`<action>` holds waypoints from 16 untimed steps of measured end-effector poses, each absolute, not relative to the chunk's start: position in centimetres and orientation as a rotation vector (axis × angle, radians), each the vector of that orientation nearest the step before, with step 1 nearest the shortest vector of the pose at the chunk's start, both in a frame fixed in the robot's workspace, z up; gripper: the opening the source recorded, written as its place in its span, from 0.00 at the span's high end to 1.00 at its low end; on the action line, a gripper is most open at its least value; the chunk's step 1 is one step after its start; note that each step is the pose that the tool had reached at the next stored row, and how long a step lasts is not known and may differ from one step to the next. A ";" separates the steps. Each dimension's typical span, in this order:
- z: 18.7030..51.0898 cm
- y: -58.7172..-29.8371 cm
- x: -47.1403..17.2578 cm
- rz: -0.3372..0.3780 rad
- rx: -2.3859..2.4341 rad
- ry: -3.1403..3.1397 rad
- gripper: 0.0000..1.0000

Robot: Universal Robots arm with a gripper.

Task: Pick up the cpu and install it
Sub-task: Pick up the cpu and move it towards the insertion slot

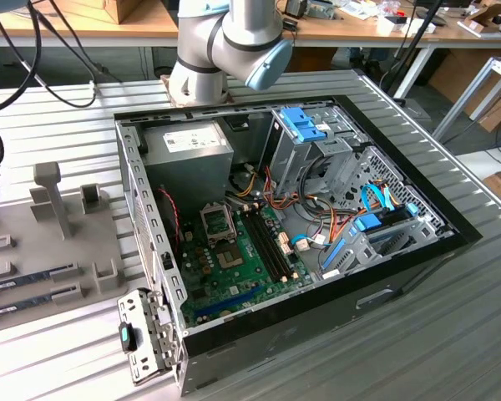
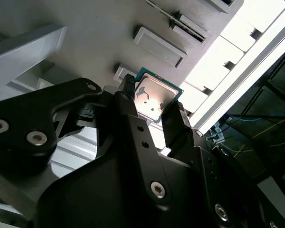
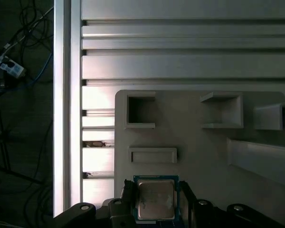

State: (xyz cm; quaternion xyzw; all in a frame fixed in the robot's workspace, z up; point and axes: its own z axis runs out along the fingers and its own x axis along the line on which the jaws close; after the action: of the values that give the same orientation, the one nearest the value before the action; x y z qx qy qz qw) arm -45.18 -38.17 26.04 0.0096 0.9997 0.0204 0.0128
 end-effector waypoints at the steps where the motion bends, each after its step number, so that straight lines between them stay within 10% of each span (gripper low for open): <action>1: 26.1 -38.2 -45.2 0.064 0.030 3.115 0.53; 16: 27.2 -38.2 -45.2 0.070 0.030 3.115 0.53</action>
State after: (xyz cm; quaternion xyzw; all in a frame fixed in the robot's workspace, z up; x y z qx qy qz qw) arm -45.18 -38.17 27.17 0.0097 0.9996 0.0224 0.0128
